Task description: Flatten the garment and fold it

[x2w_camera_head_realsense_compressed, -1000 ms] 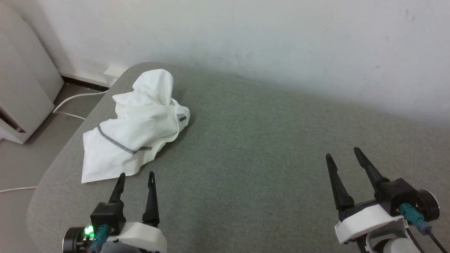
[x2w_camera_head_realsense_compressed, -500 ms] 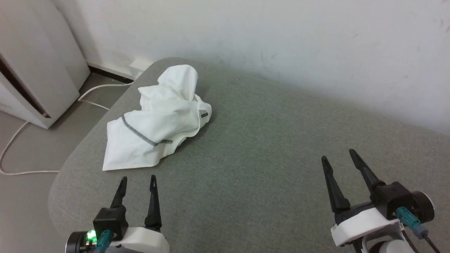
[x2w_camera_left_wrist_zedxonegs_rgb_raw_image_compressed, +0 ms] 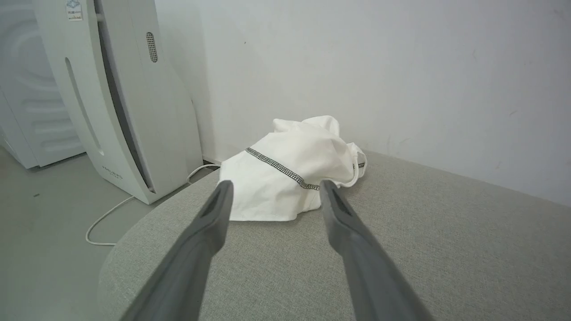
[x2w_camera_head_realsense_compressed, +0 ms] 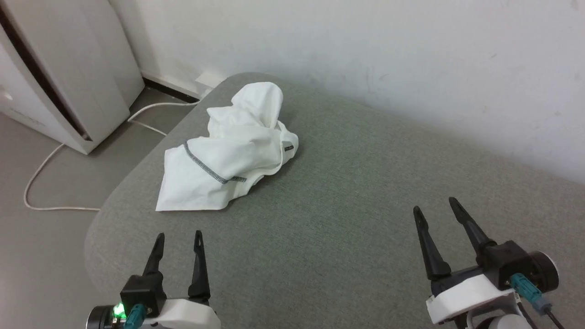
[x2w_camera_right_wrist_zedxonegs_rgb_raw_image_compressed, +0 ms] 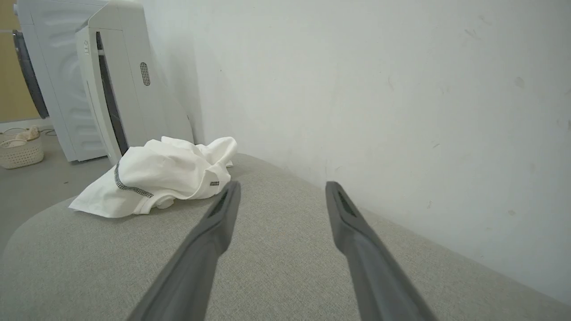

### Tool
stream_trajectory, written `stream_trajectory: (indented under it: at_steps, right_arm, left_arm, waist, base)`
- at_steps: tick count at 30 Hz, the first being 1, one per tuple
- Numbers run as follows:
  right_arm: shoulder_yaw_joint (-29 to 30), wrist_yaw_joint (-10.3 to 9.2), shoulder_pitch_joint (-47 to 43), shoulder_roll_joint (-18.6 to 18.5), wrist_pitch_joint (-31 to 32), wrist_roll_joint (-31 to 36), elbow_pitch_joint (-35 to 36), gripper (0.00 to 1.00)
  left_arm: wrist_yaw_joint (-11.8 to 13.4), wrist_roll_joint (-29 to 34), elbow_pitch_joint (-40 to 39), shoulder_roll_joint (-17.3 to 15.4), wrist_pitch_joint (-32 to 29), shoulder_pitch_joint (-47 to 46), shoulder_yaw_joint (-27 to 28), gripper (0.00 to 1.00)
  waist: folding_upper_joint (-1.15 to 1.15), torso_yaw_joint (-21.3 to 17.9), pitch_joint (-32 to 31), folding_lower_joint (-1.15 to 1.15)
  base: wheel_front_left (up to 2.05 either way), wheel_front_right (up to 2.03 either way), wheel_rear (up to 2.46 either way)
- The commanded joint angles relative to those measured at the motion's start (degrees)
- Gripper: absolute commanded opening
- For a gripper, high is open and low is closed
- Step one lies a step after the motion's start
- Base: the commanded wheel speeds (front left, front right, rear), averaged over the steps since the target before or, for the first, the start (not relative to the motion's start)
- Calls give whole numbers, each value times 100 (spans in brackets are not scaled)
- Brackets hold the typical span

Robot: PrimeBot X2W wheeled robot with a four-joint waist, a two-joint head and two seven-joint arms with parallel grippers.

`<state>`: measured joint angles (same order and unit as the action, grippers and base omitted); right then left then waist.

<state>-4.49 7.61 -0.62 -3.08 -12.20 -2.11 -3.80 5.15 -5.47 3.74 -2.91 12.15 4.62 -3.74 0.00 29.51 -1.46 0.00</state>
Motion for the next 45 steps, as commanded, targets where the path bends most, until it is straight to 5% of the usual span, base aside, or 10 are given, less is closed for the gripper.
stream_trajectory:
  at_steps: [1, 26, 34, 45]
  right_arm:
    - [-27, -10, -79, 17, -62, -42, -63, 100]
    - [-177, -12, -80, 21, -280, 96, -219, 100]
    - [-255, -12, -51, 19, -280, 444, -40, 100]
    - [-590, -12, 332, -269, -262, 622, 550, 100]
  left_arm:
    - [45, -30, 25, 3, 67, 76, -29, 100]
    - [210, -317, -22, 3, 285, 78, -175, 100]
    - [-338, -693, 671, -152, 93, -671, -420, 100]
    - [-1097, -891, 1468, -1106, -1522, -3068, -507, 100]
  waist:
    - [0, 85, -1, 0]
    - [0, 476, 320, 0]
    - [0, 322, 832, 0]
    - [0, -530, 1942, 0]
  base:
    - [0, 0, 0]
    - [0, 0, 0]
    - [0, 0, 0]
    - [0, 0, 0]
